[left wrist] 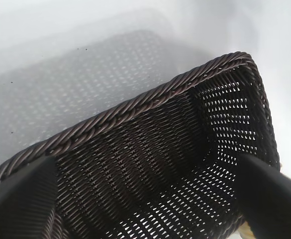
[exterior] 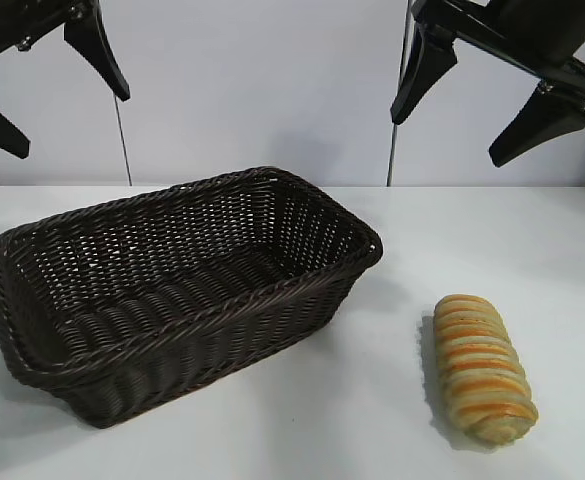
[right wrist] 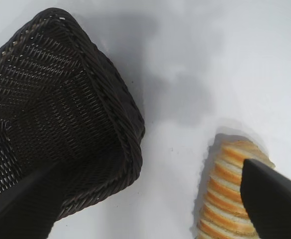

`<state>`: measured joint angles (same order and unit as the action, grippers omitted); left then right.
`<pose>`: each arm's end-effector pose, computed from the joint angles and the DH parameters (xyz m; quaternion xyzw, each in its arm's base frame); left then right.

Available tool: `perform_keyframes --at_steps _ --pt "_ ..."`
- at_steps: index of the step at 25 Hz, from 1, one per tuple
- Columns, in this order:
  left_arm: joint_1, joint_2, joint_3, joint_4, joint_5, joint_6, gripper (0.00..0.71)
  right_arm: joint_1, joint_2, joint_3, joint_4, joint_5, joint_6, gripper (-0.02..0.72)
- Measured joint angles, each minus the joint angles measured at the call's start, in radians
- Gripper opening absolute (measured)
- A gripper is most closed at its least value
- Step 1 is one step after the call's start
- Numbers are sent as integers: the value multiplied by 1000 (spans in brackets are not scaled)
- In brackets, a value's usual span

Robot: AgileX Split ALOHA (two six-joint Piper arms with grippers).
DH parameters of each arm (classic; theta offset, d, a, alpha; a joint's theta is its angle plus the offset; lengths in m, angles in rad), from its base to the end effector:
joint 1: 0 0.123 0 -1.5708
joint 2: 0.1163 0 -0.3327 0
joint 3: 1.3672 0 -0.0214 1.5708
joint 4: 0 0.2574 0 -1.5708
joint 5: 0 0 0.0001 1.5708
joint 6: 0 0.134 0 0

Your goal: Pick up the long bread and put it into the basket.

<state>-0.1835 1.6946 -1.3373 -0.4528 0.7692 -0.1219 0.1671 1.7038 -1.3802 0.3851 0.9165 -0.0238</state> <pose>0.3890 -0.1137 0.2916 -0.0856 0.9433 -0.2297 0.2236 0.3813 0.1049 0.2910 -0.0095 0.9636 0.1868 0.1908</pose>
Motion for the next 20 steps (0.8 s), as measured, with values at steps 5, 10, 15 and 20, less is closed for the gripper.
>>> perform_keyframes --at_steps 5,10,15,20 --pt "0 0 0 -1 -49 0 695 0 0 0 0 2 0 695" --pt "19 -12 -1 -1 -71 6 695 0 0 0 0 2 0 695" --pt "45 -80 24 117 47 -28 695 0 0 0 0 2 0 695" --pt "45 -166 200 179 62 -101 695 0 0 0 0 2 0 695"
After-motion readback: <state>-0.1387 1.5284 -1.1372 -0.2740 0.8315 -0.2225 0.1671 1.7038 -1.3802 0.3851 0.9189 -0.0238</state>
